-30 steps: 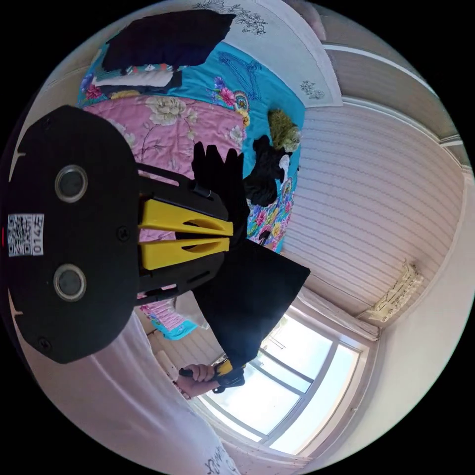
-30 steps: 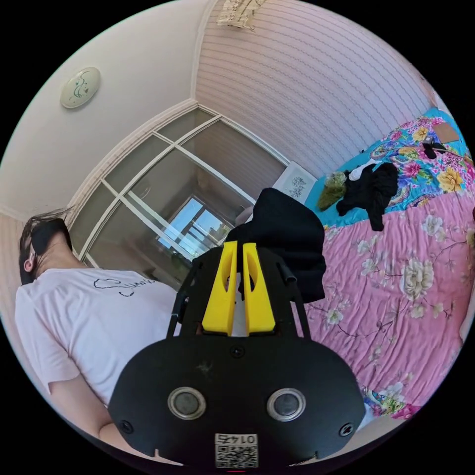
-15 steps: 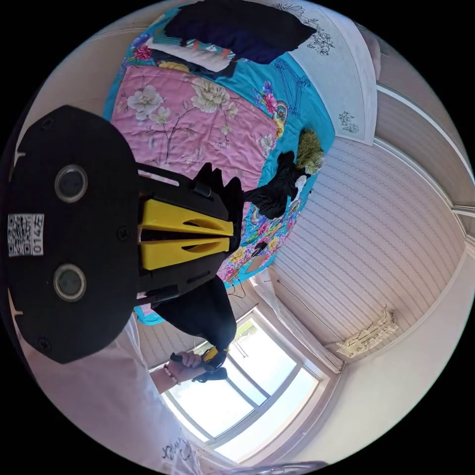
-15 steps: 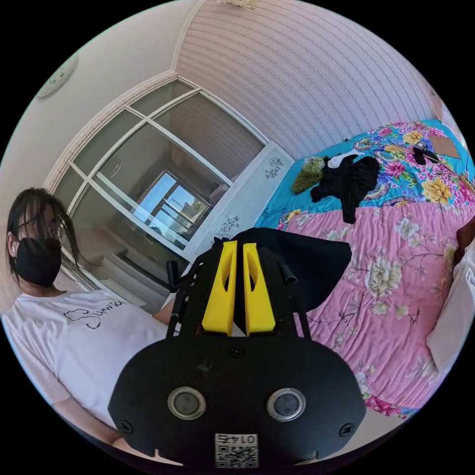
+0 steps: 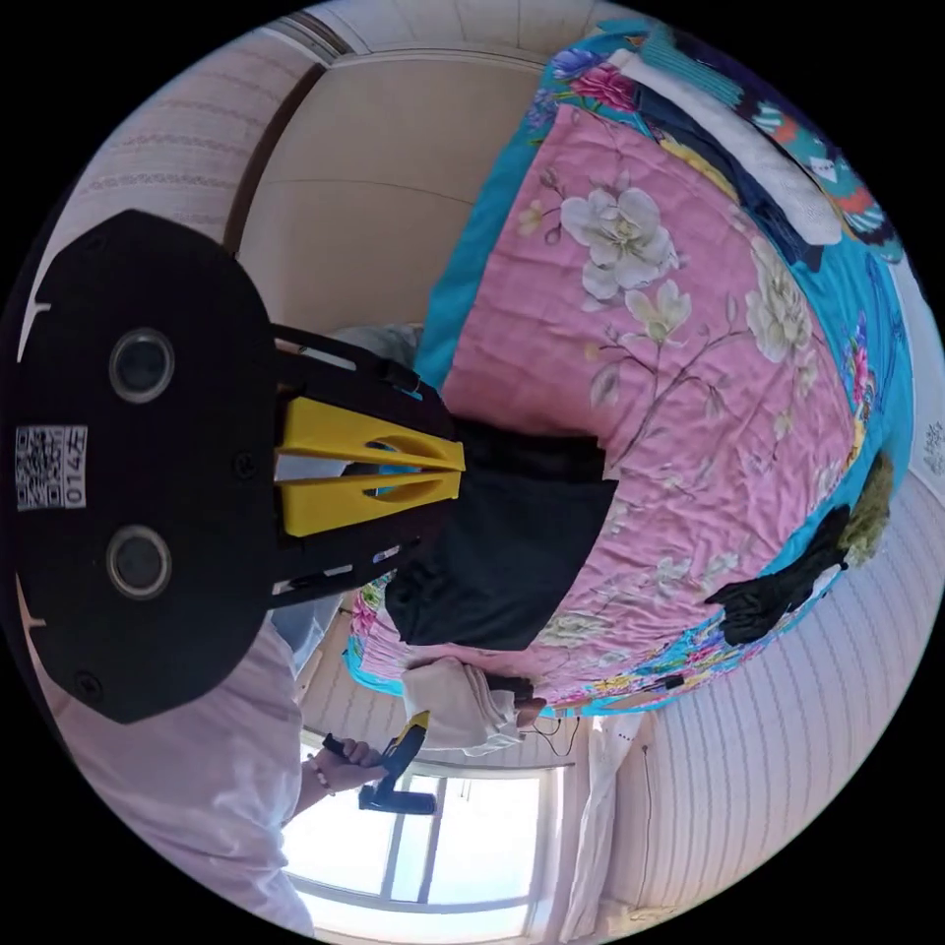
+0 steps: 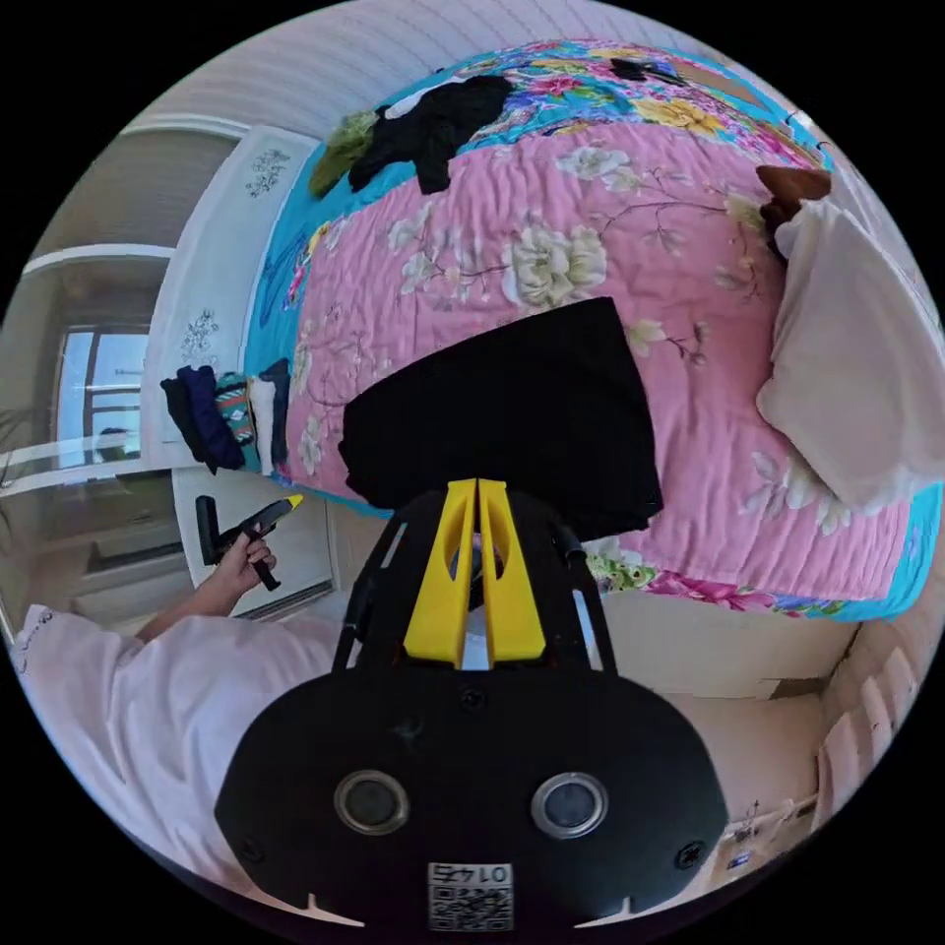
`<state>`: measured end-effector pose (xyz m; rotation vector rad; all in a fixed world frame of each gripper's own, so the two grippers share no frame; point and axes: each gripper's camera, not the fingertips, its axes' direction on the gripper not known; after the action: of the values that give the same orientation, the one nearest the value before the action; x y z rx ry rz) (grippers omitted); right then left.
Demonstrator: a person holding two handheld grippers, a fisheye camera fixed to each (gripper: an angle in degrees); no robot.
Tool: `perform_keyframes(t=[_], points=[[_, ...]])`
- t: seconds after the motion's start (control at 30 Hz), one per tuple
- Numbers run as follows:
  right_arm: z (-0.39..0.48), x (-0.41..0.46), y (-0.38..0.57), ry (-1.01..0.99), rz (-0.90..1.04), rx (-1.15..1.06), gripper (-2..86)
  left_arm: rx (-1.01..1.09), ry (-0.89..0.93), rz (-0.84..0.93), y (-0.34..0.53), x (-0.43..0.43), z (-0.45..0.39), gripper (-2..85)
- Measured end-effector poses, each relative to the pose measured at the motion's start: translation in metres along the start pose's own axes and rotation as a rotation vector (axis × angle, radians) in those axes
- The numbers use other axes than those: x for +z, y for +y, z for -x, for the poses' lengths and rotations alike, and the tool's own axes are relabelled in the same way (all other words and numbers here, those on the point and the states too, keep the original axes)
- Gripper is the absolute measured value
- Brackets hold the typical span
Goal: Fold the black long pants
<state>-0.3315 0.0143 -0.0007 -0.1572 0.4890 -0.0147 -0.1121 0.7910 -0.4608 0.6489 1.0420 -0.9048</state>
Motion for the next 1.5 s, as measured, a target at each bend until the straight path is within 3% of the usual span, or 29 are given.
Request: perform_keyframes(t=[0.13, 0.27, 0.43, 0.53, 0.67, 0.87, 1.03, 1.1, 1.2, 1.27, 1.37, 1.5], points=[[0.080, 0.113, -0.064, 0.003, 0.172, -0.230, 3.7, 0.015, -0.073, -0.027, -0.029, -0.009, -0.003, -0.6], [0.168, 0.247, -0.123, 0.080, 0.328, -0.413, 13.5, 0.030, -0.022, -0.048, -0.067, -0.013, -0.008, 1.3], [0.219, 0.385, -0.161, 0.215, 0.444, -0.431, 18.5, 0.082, -0.019, -0.028, -0.114, -0.006, -0.031, 5.6], [0.214, 0.428, -0.171, 0.302, 0.449, -0.400, 15.6, 0.099, -0.023, 0.000, -0.132, -0.002, -0.043, 6.2], [0.187, 0.414, -0.179, 0.140, 0.435, -0.354, 3.9, 0.114, -0.012, 0.031, -0.141, -0.004, -0.057, 6.4], [0.104, 0.322, -0.139, 0.136, 0.327, -0.225, 2.2, 0.130, 0.046, 0.023, -0.129, -0.045, -0.082, 6.5], [0.020, 0.198, -0.094, 0.397, 0.202, -0.004, 2.3, 0.213, 0.000, -0.117, -0.107, -0.114, -0.111, 8.1], [-0.011, 0.133, -0.077, 0.628, 0.157, 0.103, 2.9, 0.210, -0.013, -0.138, -0.109, -0.111, -0.122, 9.1], [-0.027, 0.077, -0.064, 0.830, 0.052, 0.235, 4.6, 0.177, -0.086, -0.029, -0.119, -0.070, -0.133, 10.4], [-0.022, 0.065, -0.068, 0.850, -0.011, 0.260, 6.1, 0.124, -0.097, 0.036, -0.117, -0.050, -0.129, 9.6], [0.013, 0.085, -0.094, 0.826, -0.094, 0.158, 7.0, 0.106, -0.028, 0.015, -0.103, -0.068, -0.131, 6.0], [0.088, 0.184, -0.150, 0.756, -0.067, -0.152, 7.9, 0.269, 0.088, -0.024, -0.042, -0.127, -0.162, 2.6]])
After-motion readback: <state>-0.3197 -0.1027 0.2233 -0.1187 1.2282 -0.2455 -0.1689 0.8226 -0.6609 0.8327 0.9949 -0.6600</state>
